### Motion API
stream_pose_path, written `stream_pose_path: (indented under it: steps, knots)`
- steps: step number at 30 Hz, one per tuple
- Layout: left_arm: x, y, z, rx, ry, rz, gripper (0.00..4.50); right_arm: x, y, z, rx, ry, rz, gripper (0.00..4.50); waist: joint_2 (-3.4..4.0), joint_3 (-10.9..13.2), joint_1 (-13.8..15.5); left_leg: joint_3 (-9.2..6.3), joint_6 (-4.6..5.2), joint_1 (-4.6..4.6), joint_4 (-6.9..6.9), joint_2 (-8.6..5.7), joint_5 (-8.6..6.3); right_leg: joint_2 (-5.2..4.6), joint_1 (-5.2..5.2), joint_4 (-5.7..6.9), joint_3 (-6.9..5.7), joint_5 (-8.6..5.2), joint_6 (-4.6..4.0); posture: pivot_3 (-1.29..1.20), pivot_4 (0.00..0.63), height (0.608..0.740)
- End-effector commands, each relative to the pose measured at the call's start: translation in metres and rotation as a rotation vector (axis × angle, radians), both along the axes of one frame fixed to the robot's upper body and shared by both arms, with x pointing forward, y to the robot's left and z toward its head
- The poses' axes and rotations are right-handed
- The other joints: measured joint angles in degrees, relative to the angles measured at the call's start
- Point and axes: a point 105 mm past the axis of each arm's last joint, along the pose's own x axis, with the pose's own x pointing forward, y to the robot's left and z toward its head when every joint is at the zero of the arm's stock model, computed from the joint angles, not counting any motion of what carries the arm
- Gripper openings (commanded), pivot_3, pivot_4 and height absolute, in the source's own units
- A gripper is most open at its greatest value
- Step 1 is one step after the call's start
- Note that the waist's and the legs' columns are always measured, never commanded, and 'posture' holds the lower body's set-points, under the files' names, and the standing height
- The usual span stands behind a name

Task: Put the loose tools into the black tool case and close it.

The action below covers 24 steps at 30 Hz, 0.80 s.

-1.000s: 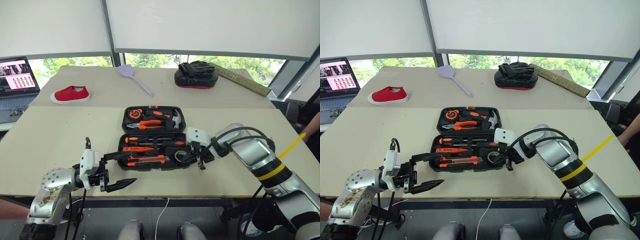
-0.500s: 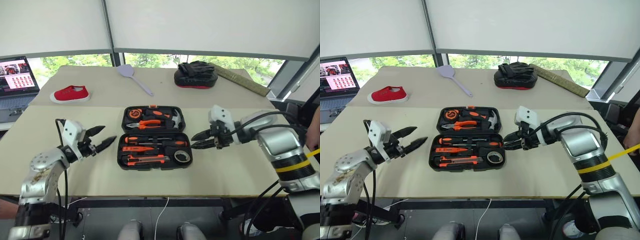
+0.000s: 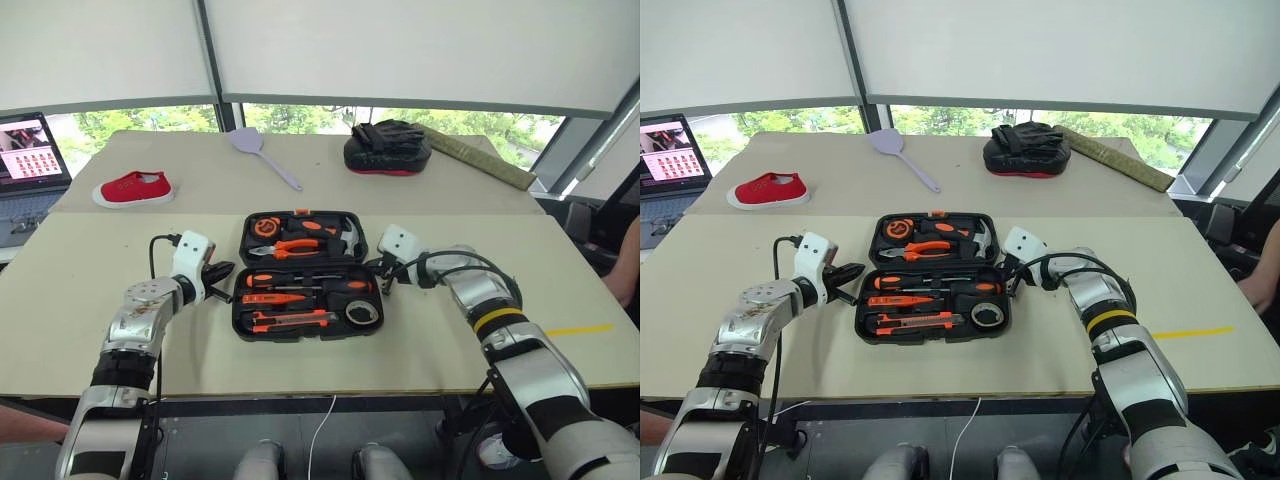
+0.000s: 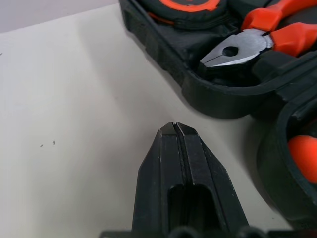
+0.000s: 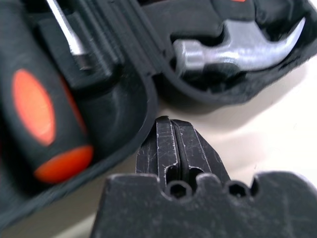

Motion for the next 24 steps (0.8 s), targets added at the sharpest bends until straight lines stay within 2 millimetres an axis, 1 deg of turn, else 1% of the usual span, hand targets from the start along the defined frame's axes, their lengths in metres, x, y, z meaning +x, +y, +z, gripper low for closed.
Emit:
stream_pose_path:
  steps: [1, 3, 6, 11, 16, 20, 22, 24]
  knots:
    - [0.001, -0.045, 0.013, -0.016, -0.047, -0.192, 0.02, -0.004, 0.012, 0.015, 0.038, -0.035, 0.092, 0.0, 0.0, 0.0, 0.14, 0.0, 0.0, -0.01, 0.0, -0.01, 0.0, -0.01, 0.0, 0.01, 0.0, 0.0, 0.01, 0.0, 0.15, 0.74]
    - [-0.005, -0.06, 0.013, -0.035, -0.035, -0.275, 0.02, -0.012, 0.004, 0.01, 0.038, 0.007, 0.122, 0.0, 0.0, 0.0, 0.39, 0.0, 0.0, -0.01, 0.0, -0.02, 0.0, -0.02, 0.0, 0.01, 0.0, 0.0, 0.01, 0.0, 0.15, 0.74]
    - [-0.016, -0.074, 0.012, -0.047, -0.024, -0.368, 0.02, -0.026, -0.008, 0.007, 0.03, 0.039, 0.158, 0.0, 0.0, 0.0, 1.09, 0.0, 0.0, -0.04, 0.0, -0.02, -0.01, -0.02, 0.01, 0.01, 0.0, -0.02, 0.04, 0.0, 0.15, 0.74]
    - [-0.029, -0.079, 0.014, -0.02, -0.051, -0.418, 0.02, -0.055, -0.022, 0.003, 0.027, 0.079, 0.177, 0.0, 0.0, 0.0, 1.14, -0.03, 0.03, -0.16, 0.0, -0.02, -0.03, -0.01, -0.04, -0.04, 0.0, -0.03, 0.06, 0.0, 0.15, 0.74]
    - [-0.043, -0.081, 0.01, 0.005, -0.039, -0.47, 0.02, -0.072, -0.031, 0.0, 0.048, 0.114, 0.127, 0.0, -0.01, 0.01, 1.01, -0.04, 0.02, -0.12, 0.04, 0.02, -0.02, 0.02, -0.06, 0.02, 0.0, -0.05, 0.03, 0.0, 0.15, 0.74]
    - [-0.045, -0.073, 0.007, 0.005, -0.016, -0.463, 0.02, -0.069, -0.05, -0.002, 0.002, 0.057, 0.055, 0.0, -0.02, 0.01, 1.03, -0.04, 0.01, -0.04, 0.11, 0.02, -0.01, 0.02, -0.02, 0.08, 0.01, -0.05, 0.02, 0.0, 0.15, 0.74]
    - [-0.045, -0.064, 0.01, -0.019, 0.021, -0.443, 0.02, -0.062, -0.06, 0.014, 0.075, -0.021, 0.008, 0.0, -0.03, 0.02, 0.99, -0.04, 0.0, -0.01, 0.14, 0.02, -0.01, 0.02, 0.0, 0.09, 0.02, -0.05, 0.02, 0.0, 0.15, 0.74]
    - [-0.041, -0.054, 0.014, -0.015, 0.016, -0.404, 0.54, -0.061, -0.068, 0.02, 0.081, -0.043, -0.007, 0.59, -0.04, 0.02, 0.87, -0.04, 0.01, -0.02, 0.14, 0.02, 0.0, 0.03, -0.01, 0.09, 0.03, -0.05, 0.02, 0.0, 0.15, 0.74]
